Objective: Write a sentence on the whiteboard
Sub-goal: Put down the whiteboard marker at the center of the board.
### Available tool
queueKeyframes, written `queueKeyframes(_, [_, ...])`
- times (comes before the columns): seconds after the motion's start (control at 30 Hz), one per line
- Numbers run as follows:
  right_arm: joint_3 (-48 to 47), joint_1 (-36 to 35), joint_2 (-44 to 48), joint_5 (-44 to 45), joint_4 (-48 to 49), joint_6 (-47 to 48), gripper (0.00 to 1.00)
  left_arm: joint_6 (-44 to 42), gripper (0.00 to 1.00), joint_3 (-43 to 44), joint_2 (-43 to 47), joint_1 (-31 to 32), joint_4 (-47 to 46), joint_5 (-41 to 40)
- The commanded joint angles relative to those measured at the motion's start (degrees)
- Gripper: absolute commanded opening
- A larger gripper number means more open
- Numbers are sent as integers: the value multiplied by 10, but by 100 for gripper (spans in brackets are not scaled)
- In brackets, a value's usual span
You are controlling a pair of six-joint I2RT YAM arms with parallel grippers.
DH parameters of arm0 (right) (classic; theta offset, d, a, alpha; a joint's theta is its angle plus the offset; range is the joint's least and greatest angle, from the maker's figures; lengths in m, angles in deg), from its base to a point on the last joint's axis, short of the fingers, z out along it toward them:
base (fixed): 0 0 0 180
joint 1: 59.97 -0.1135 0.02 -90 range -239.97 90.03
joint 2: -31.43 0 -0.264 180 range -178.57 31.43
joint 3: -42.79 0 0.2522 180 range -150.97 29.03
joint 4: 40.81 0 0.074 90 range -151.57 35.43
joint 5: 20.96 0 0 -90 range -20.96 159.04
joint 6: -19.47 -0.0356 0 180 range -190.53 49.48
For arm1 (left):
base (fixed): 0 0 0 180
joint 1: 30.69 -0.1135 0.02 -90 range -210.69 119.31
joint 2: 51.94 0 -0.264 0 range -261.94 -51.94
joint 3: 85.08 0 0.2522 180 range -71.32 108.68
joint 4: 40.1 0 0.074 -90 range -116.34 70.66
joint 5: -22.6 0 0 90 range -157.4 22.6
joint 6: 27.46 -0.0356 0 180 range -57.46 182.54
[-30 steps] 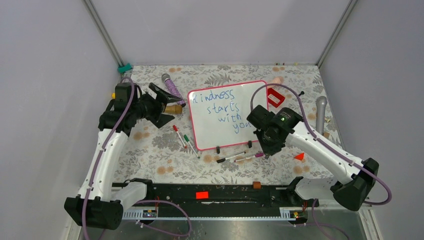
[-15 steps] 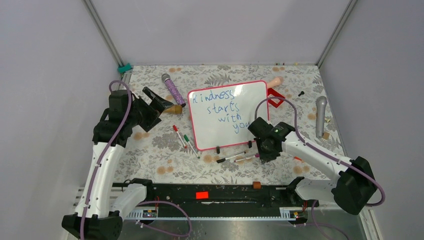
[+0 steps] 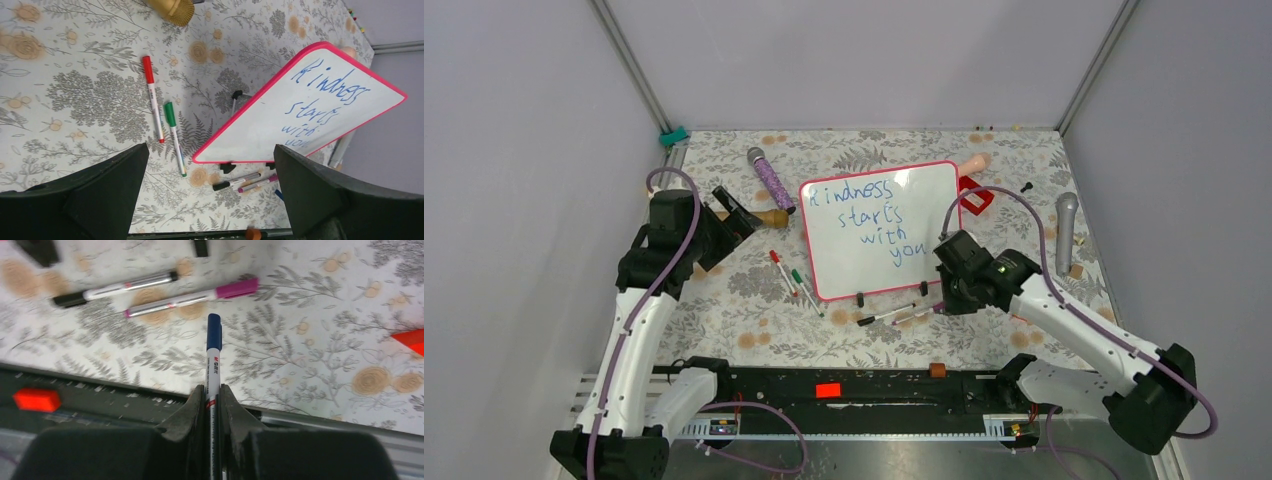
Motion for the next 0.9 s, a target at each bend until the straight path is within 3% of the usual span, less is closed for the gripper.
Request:
queueKeyframes(0.0, [-47,6,24,-110,-20,23,0,-39,99,0,35,-3,-16,-39])
queueKeyframes(0.1, [-49,5,21,-192,-4,34,0,-46,99,-8,38,-3,-14,-24])
queueKeyframes(0.43, [-18,13,-7,-145,208,-34,0,-85,99,-11,25,-2,-29,15])
queueKeyframes(0.47, [-14,15,-17,-152,222,-39,9,-95,99,-8,21,-2,-30,23])
queueKeyframes(0.57, [-24,25,-43,-158,204,-36,52,-129,97,-13,10,-3,-34,73])
queueKeyframes(0.6, [-26,29,-43,-158,195,-32,60,-132,96,-17,8,-3,-35,81])
queueKeyframes(0.7, [-10,46,-13,-153,184,-18,69,-135,96,-36,14,-3,-47,69])
queueKeyframes(0.87, [1,107,46,-106,134,6,73,-140,97,-59,21,-3,-71,34])
